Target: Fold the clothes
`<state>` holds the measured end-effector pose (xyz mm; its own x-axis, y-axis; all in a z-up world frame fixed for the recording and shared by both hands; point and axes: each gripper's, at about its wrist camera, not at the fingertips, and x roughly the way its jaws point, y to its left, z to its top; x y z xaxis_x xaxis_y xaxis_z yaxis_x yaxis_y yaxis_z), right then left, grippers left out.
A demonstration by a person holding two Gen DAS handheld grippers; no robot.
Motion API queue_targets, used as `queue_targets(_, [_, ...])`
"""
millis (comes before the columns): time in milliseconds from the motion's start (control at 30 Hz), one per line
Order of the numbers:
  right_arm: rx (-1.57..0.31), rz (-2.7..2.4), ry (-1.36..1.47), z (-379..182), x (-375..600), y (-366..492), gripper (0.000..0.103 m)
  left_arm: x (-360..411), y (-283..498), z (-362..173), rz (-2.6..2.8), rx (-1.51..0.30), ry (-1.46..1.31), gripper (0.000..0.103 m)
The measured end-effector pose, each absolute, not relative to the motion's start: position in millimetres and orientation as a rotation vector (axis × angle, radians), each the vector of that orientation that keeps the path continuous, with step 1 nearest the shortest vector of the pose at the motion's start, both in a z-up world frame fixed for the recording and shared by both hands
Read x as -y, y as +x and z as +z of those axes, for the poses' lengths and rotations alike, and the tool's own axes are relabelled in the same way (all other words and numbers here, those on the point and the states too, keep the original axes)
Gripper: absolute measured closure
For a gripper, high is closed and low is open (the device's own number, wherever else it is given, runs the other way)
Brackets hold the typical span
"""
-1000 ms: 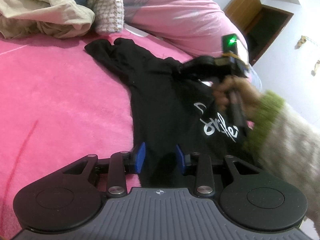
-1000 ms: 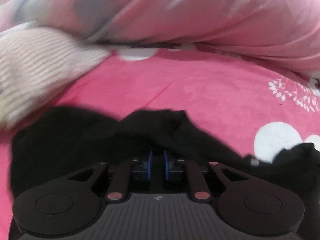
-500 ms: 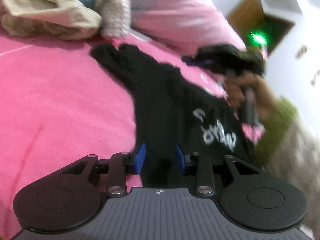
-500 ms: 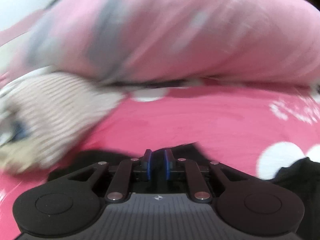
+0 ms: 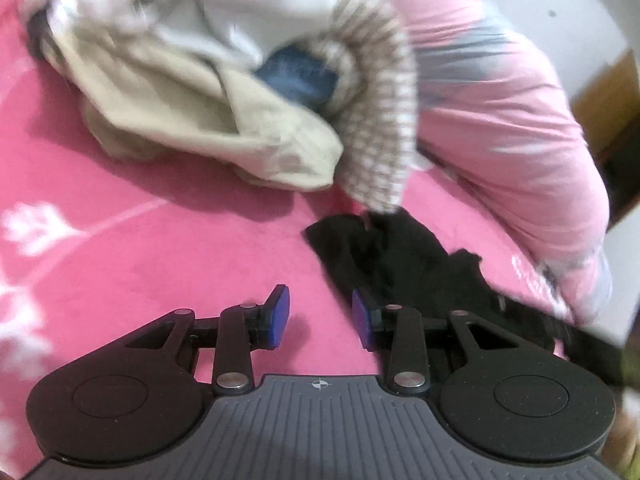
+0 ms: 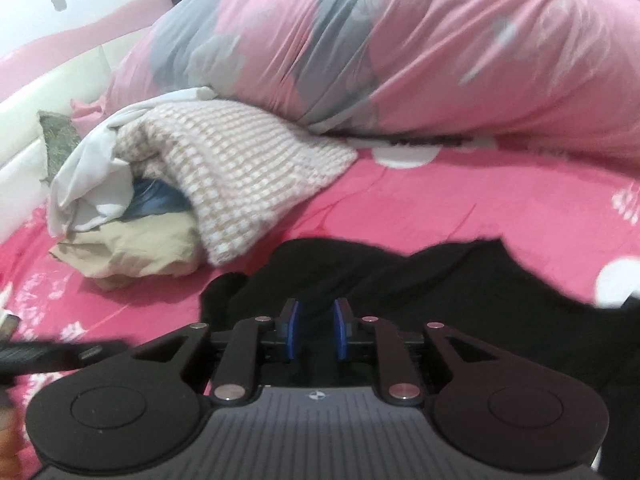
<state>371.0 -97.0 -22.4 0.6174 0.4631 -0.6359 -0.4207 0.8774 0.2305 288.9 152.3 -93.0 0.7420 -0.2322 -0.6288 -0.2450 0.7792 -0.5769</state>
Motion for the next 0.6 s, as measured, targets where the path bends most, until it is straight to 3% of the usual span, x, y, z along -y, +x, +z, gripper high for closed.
queue_targets(267, [-0.758, 0.514, 0.074, -32.3, 113.6, 349.2, 0.083, -143.0, 334.8, -119.5, 0.075, -0.67, -0.715, 0.074])
queue_targets(333, [-0.76, 0.511, 0.075, -34.2, 119.0, 344.2, 0.083, -141.2, 337.0, -120.6, 0.089, -0.646, -0.709, 0.098])
queue_targets(600, [-0.762, 0.476, 0.08, -34.9, 132.7, 338.6, 0.083, -136.4, 288.6, -101.6, 0.16, -0.551, -0.626, 0.101])
